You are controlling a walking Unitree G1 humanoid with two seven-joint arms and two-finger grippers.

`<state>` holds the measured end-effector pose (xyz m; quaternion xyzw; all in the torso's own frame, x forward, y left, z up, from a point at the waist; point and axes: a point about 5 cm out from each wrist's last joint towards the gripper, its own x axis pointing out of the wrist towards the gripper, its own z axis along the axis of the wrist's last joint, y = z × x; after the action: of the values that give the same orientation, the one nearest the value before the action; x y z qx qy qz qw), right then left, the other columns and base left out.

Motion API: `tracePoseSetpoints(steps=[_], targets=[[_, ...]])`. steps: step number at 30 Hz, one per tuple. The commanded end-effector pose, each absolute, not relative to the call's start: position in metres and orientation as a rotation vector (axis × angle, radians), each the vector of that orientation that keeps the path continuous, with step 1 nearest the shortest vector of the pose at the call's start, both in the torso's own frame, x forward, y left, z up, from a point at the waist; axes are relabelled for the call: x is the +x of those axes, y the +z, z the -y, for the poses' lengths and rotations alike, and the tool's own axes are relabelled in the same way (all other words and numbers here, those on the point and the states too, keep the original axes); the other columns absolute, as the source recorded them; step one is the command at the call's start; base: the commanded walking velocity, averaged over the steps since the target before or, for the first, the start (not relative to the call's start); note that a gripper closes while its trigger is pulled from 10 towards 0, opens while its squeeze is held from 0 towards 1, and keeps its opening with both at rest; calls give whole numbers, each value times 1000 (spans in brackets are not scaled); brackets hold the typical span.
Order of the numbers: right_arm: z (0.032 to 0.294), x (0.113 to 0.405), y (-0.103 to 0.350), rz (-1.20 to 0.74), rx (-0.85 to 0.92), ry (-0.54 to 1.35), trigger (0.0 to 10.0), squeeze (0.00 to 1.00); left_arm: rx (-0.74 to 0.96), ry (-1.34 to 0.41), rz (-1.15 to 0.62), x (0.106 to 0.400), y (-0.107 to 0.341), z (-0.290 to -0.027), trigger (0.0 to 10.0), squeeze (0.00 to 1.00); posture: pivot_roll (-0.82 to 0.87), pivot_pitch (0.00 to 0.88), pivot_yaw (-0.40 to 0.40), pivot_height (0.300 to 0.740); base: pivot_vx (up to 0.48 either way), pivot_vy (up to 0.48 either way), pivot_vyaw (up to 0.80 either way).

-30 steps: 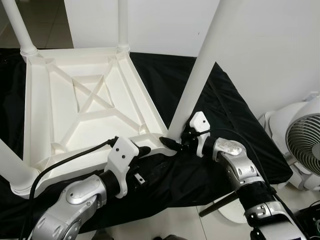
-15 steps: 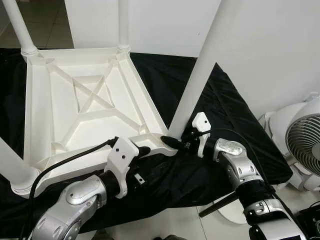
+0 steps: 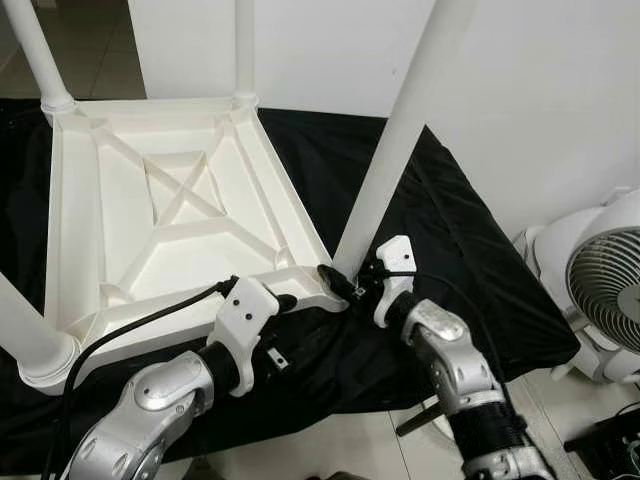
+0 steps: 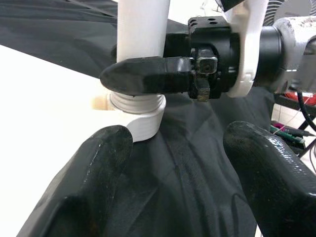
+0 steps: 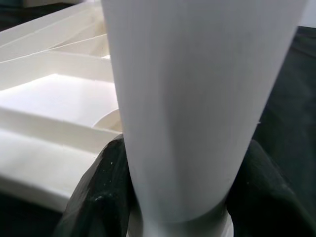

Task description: Building children table

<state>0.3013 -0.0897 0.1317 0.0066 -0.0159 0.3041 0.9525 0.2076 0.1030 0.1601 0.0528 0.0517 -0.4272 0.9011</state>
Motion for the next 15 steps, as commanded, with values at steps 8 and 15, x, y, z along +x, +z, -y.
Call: tracePoseSetpoints(steps=[8, 15], targets=[[69, 294, 137, -11, 66, 379, 10000, 0, 109, -827, -105, 208, 157, -102, 10000, 0, 210, 53, -140, 740, 0, 0, 0], [70, 292, 139, -11, 74, 397, 10000, 1000, 107, -831, -106, 208, 157, -102, 10000, 0, 207, 56, -140, 740, 0, 0, 0]])
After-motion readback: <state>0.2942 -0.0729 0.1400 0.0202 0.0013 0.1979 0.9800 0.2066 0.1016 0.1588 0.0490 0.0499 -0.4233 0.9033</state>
